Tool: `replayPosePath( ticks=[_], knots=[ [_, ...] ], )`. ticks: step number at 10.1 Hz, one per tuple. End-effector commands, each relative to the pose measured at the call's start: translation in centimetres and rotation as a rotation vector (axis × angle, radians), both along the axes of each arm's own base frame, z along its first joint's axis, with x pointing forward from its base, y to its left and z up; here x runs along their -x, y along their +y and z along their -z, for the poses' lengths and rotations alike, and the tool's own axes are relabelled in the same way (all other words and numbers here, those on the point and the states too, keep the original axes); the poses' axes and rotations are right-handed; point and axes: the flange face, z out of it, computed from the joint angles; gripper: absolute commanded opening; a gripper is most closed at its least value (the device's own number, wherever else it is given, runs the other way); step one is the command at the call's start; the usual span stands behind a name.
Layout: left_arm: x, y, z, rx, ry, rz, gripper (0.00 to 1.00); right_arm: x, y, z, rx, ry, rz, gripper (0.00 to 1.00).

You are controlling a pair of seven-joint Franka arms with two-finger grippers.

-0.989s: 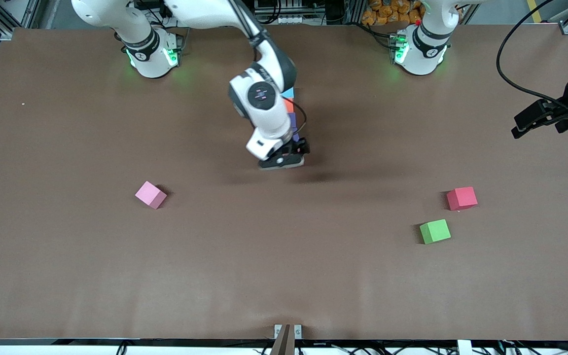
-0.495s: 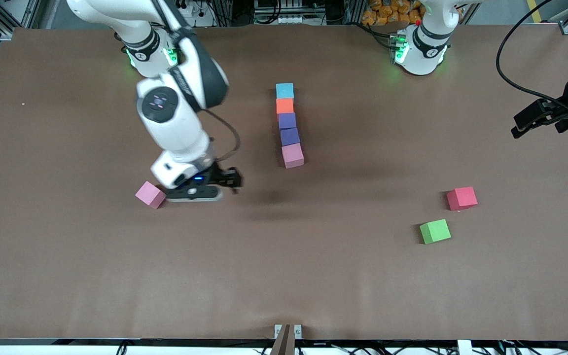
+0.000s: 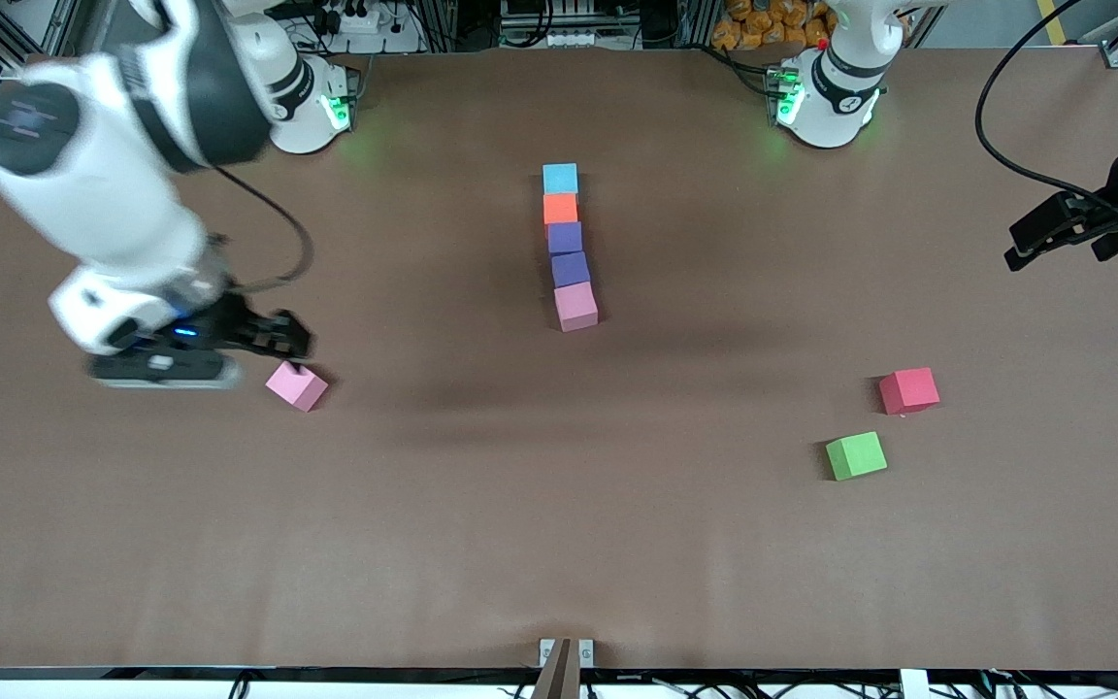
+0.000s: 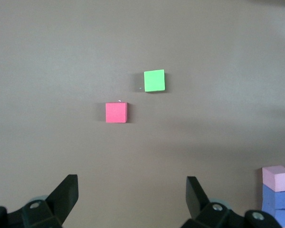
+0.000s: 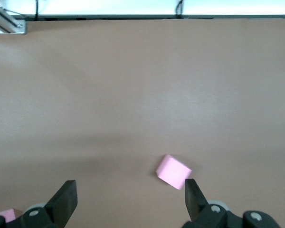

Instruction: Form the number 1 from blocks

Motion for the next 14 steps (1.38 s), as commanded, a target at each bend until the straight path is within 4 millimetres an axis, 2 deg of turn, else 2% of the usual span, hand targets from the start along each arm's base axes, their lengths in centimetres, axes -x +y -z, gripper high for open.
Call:
replayPosePath(
  ticks=[1,3,4,5,7,12,14],
  knots=[
    [0.8,-0.3,-1.0,-0.019,0.005,0.032,1.0,1.1,-3.9,-3.6,0.001,-0.014,0.046,1.0],
    [1.0,-0.8,-1.0,-0.017,0.014,0.042,1.0,2.0,-9.0,-5.9,-0.001,-0.015,0.121,1.0],
    [1.0,-1.4,-0.9,-0.014,0.017,0.054,1.0,3.0,-10.3,-7.2,-0.002,-0.007,0.142,1.0],
    [1.0,-3.1,-0.5,-0.013,0.023,0.091,1.0,4.1,-11.2,-8.4,-0.002,-0.002,0.154,1.0],
    [0.8,-3.6,-0.2,-0.012,0.027,0.103,1.0,5.1,-11.7,-9.4,-0.002,0.006,0.153,1.0],
    [0.8,-4.4,-0.2,-0.015,0.024,0.118,1.0,5.8,-12.7,-10.3,0.009,0.01,0.068,1.0],
    [0.8,-3.6,-0.3,-0.018,0.022,0.106,1.0,6.0,-13.7,-10.6,0.014,0.007,0.048,1.0]
  ],
)
